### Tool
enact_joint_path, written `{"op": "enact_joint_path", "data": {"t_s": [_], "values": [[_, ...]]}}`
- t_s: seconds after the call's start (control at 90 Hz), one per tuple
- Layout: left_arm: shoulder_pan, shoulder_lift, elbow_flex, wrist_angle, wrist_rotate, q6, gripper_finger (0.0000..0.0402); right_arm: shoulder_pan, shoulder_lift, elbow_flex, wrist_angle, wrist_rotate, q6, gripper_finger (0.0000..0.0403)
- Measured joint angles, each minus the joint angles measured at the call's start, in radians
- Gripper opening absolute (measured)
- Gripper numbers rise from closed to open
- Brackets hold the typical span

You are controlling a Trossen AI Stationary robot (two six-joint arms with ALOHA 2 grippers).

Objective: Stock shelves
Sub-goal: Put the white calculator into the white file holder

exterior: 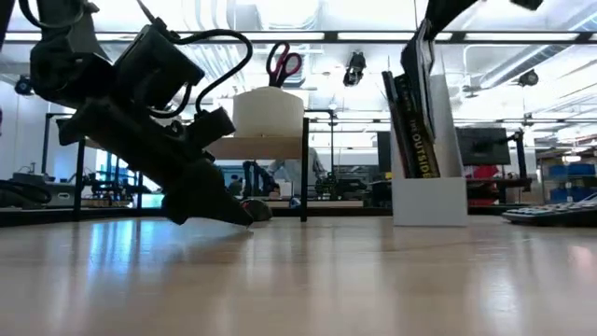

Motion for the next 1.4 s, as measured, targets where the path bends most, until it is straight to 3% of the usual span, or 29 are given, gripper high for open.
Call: {"op": "enact_joint_path", "data": {"t_s": [0.5, 0.733, 1.156, 1.4], "values": [[0.001, 0.000, 0.001, 0.015, -0.001, -0.007, 0.0066, -0.071, 0.051, -0.159, 0.033, 0.013, 0.038, 0.0000], [0.001, 0.000, 0.001, 0.015, -0.001, -0.006, 0.0066, -0.096, 0.051, -0.222, 0.125, 0.010, 0.048, 0.0003], [0.001, -0.001, 0.001, 0.014, -0.001, 0.000, 0.0066, -0.097, 0.052, -0.279, 0.166, -0.040, 0.318, 0.0092], [0.001, -0.002, 0.002, 0.013, -0.001, -0.002, 0.0066, -0.096, 0.052, -0.176, 0.064, -0.050, 0.475, 0.0120]]}}
